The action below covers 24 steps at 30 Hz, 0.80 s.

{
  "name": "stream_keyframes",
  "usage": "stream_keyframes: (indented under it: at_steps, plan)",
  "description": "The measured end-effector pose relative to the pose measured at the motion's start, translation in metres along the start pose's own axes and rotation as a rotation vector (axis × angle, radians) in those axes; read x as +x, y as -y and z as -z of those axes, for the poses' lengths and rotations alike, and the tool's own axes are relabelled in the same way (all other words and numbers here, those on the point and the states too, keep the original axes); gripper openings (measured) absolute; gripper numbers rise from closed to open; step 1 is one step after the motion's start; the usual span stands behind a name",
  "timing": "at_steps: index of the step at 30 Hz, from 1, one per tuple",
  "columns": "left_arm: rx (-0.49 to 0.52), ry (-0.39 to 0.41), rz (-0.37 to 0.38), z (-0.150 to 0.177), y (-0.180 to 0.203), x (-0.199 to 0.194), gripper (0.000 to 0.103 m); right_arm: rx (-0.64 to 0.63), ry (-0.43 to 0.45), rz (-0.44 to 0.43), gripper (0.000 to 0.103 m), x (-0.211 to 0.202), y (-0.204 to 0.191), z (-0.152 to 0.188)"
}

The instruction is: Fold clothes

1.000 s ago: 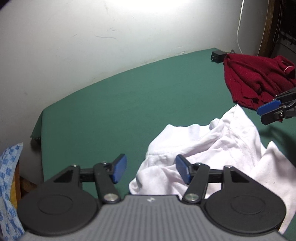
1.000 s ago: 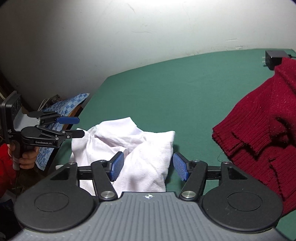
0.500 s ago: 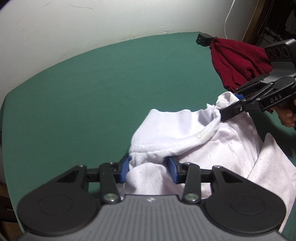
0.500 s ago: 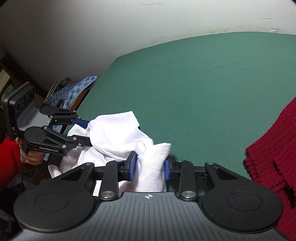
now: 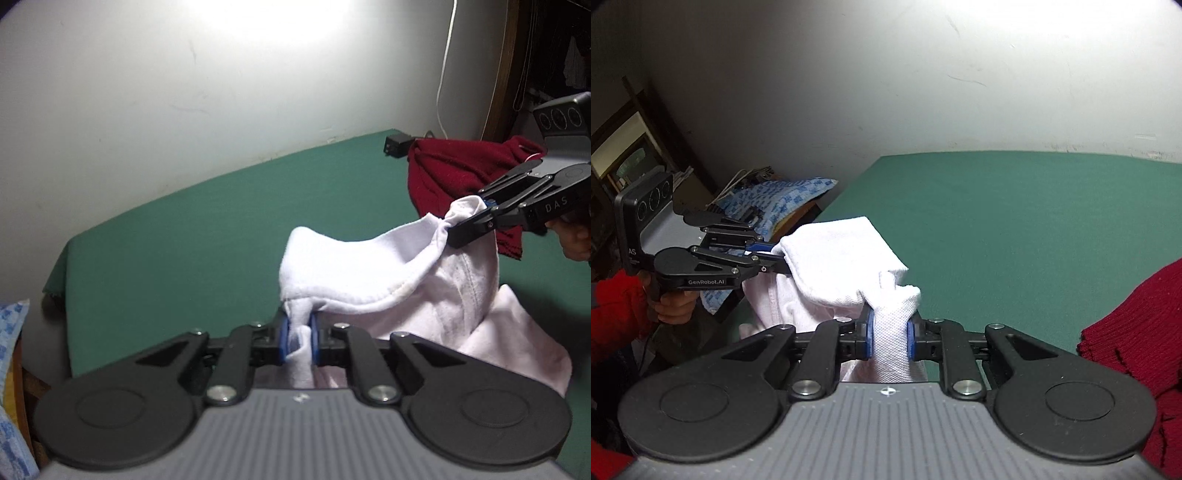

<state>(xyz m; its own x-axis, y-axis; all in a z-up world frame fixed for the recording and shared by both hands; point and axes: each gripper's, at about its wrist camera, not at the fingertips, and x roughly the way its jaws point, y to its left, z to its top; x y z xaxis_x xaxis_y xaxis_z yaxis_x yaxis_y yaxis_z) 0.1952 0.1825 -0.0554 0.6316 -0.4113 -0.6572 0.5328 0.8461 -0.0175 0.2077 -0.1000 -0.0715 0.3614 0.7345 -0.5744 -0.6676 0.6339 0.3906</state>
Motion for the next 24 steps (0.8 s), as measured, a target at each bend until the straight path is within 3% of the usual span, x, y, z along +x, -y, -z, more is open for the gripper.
stream_keyframes:
  at_steps: [4, 9, 12, 16, 21, 22, 24]
  plan:
    - [0.056, 0.025, -0.013, 0.017, 0.032, -0.044, 0.009, -0.107, -0.010, -0.005, 0.016, -0.032, -0.032, 0.011]
    - [0.151, 0.004, -0.009, 0.057, 0.079, -0.083, 0.010, -0.290, -0.093, 0.038, 0.016, -0.058, -0.080, 0.047]
    - [0.167, -0.052, 0.010, 0.085, 0.097, -0.088, 0.010, -0.405, -0.142, 0.079, 0.016, -0.059, -0.102, 0.075]
    - [0.253, -0.140, -0.023, 0.123, 0.114, -0.076, 0.014, -0.536, -0.229, 0.128, 0.018, -0.034, -0.119, 0.111]
    - [0.301, -0.158, -0.060, 0.141, 0.123, -0.074, 0.018, -0.541, -0.330, 0.109, 0.031, -0.036, -0.127, 0.128]
    - [0.296, -0.157, -0.061, 0.140, 0.124, -0.076, 0.019, -0.518, -0.323, 0.105, 0.031, -0.042, -0.128, 0.125]
    - [0.303, -0.149, -0.059, 0.142, 0.126, -0.087, 0.023, -0.432, -0.226, 0.110, 0.031, -0.059, -0.132, 0.116]
